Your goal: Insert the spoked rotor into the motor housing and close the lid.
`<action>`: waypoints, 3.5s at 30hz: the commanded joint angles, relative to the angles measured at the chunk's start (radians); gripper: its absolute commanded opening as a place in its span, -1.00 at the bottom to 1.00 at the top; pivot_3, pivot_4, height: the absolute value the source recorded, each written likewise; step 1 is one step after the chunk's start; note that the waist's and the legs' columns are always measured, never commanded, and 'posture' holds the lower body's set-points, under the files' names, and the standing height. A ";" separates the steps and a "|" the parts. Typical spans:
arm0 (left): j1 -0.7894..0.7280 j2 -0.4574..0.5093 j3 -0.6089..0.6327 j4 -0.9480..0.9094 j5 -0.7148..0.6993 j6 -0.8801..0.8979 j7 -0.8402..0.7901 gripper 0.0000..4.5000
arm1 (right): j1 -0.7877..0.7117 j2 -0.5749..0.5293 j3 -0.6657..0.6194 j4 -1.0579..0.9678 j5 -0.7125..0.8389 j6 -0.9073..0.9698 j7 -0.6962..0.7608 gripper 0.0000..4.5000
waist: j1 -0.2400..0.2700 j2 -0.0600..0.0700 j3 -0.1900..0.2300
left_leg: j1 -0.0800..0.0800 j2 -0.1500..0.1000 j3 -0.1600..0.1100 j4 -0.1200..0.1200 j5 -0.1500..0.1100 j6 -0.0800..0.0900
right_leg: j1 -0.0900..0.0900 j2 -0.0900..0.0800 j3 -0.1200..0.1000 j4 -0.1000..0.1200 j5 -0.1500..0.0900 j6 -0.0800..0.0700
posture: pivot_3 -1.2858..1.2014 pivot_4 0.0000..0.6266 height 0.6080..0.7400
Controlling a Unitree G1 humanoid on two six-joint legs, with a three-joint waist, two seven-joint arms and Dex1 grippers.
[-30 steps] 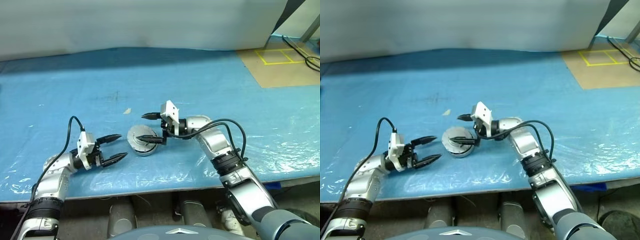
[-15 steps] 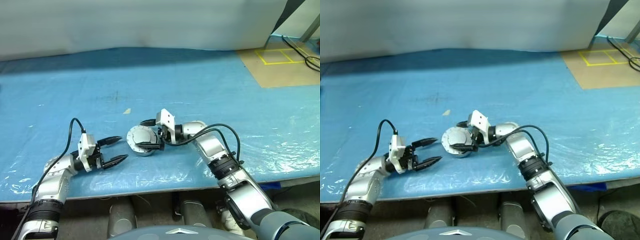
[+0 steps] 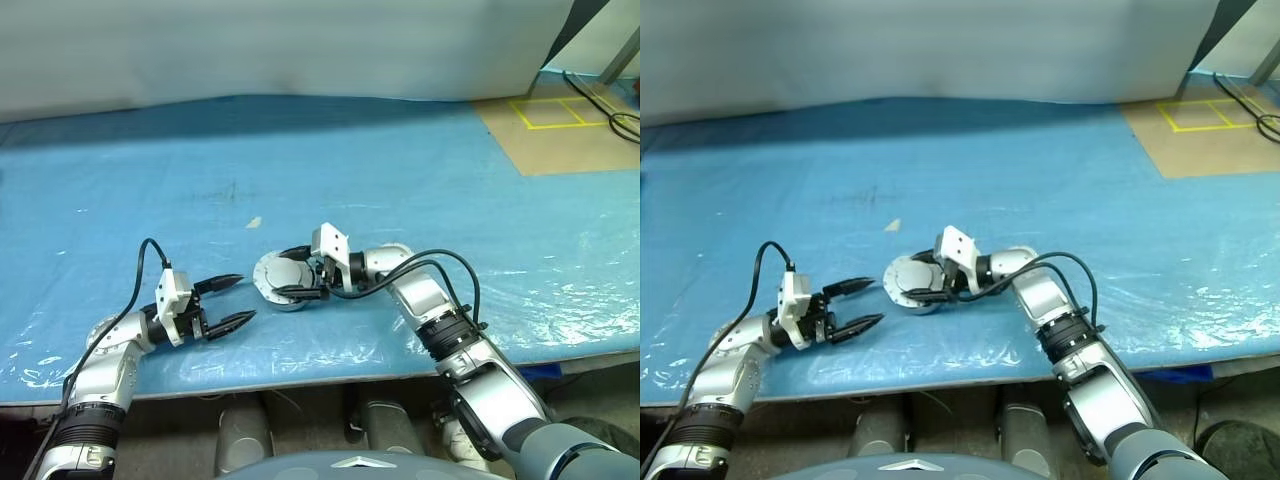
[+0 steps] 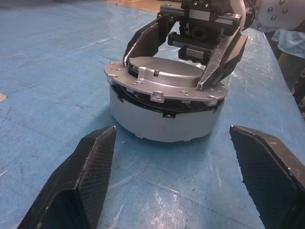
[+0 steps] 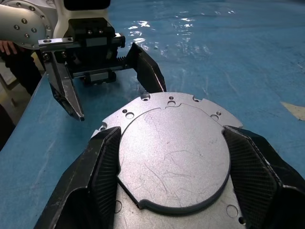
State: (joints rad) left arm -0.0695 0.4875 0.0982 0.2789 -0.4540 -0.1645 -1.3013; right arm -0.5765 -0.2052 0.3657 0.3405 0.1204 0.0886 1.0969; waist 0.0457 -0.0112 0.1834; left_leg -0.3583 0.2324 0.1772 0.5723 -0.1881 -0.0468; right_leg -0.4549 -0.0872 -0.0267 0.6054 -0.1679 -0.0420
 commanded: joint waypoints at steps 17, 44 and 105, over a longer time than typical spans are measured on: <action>-0.017 0.002 0.002 0.005 -0.002 -0.018 -0.016 0.78 | -0.043 -0.051 0.004 -0.069 -0.019 0.039 0.029 0.32 | 0.002 0.000 0.000 | -0.001 0.000 0.000 0.000 0.000 0.000 | 0.000 0.000 0.000 0.000 0.000 0.000 | 0.03 -0.52 1.00; 0.002 0.003 -0.004 -0.062 -0.010 0.027 0.014 0.78 | -0.055 -0.101 0.071 0.021 -0.129 0.029 0.022 0.32 | 0.002 0.000 0.000 | 0.007 -0.001 0.000 0.000 0.000 0.000 | 0.006 0.000 0.001 0.000 -0.004 0.006 | 0.03 -0.52 1.00; -0.077 -0.035 -0.025 -0.089 -0.051 0.194 0.061 -0.41 | -0.055 -0.141 0.122 0.007 -0.192 0.087 -0.048 0.32 | 0.002 -0.001 -0.001 | 0.015 -0.007 -0.003 -0.011 0.000 0.000 | 0.016 -0.002 0.002 -0.009 -0.005 0.008 | 0.03 -0.52 1.00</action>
State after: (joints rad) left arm -0.1492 0.4352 0.0797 0.1926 -0.5161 0.0463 -1.2190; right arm -0.6636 -0.3053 0.4643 0.2922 0.0040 0.1466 1.0771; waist 0.0473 -0.0117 0.1823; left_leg -0.3436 0.2252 0.1746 0.5618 -0.1882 -0.0466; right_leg -0.4391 -0.0895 -0.0245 0.5958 -0.1729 -0.0336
